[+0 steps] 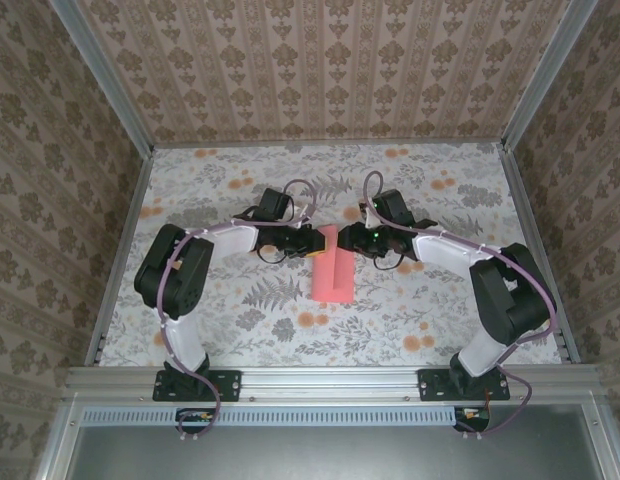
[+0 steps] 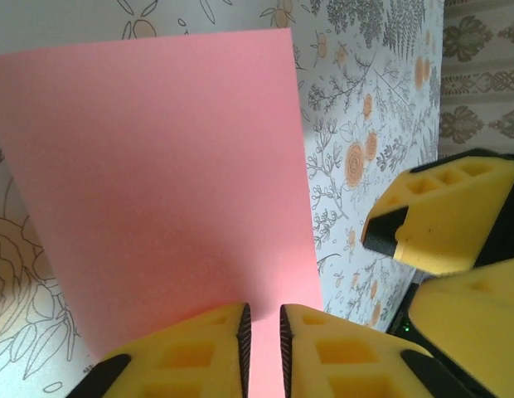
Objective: Fold a paper plane with a square sheet of paper (fold left side to right side)
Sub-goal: First fold in half a square sheet of paper at the center of the table.
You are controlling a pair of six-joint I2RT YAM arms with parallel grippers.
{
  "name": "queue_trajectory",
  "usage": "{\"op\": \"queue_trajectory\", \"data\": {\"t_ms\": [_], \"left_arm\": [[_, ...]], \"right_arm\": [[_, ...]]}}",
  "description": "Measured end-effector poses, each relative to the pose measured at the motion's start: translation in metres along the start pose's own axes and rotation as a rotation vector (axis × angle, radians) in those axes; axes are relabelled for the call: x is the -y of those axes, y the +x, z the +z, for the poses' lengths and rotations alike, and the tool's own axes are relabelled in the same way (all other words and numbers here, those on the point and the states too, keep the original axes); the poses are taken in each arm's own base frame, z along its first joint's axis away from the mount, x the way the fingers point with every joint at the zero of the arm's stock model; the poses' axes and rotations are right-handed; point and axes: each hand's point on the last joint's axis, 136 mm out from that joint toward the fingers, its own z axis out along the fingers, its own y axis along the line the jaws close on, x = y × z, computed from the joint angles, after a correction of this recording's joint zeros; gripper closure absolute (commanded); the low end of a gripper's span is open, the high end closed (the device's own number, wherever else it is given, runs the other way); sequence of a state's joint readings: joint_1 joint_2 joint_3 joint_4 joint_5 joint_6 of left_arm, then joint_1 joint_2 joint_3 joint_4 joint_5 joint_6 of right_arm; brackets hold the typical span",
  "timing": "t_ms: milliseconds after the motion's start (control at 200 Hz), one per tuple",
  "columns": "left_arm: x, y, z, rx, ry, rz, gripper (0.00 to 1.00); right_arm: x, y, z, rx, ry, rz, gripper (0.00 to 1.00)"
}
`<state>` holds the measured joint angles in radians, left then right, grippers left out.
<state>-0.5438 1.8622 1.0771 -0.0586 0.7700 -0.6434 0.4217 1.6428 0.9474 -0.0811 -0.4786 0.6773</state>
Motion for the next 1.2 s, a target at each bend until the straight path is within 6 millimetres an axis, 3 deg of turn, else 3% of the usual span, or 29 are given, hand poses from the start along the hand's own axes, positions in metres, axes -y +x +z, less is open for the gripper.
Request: {"op": "queue_trajectory", "data": {"t_ms": [405, 550, 665, 765, 930, 1065, 1200], "left_arm": [[-0.003, -0.001, 0.001, 0.003, -0.011, -0.005, 0.9], [-0.003, -0.001, 0.001, 0.003, -0.011, -0.005, 0.9], [-0.003, -0.001, 0.001, 0.003, -0.012, -0.004, 0.89], [-0.004, -0.001, 0.001, 0.004, -0.016, -0.005, 0.84], [-0.009, 0.001, -0.002, 0.003, -0.056, 0.001, 0.63], [-0.01, 0.004, -0.01, 0.011, -0.101, 0.016, 0.53], [-0.013, 0.004, -0.016, 0.021, -0.144, 0.028, 0.49]], "right_arm": [[-0.007, 0.013, 0.02, -0.057, -0.088, 0.074, 0.6], [-0.005, 0.018, 0.026, -0.079, -0.088, 0.085, 0.75], [-0.005, 0.02, 0.027, -0.085, -0.088, 0.093, 0.98], [-0.002, 0.022, 0.027, -0.094, -0.073, 0.087, 1.0], [0.008, 0.023, 0.025, -0.098, -0.005, 0.07, 1.0], [0.019, 0.024, 0.023, -0.099, 0.066, 0.051, 1.0], [0.031, 0.027, 0.022, -0.103, 0.125, 0.043, 1.0]]}}
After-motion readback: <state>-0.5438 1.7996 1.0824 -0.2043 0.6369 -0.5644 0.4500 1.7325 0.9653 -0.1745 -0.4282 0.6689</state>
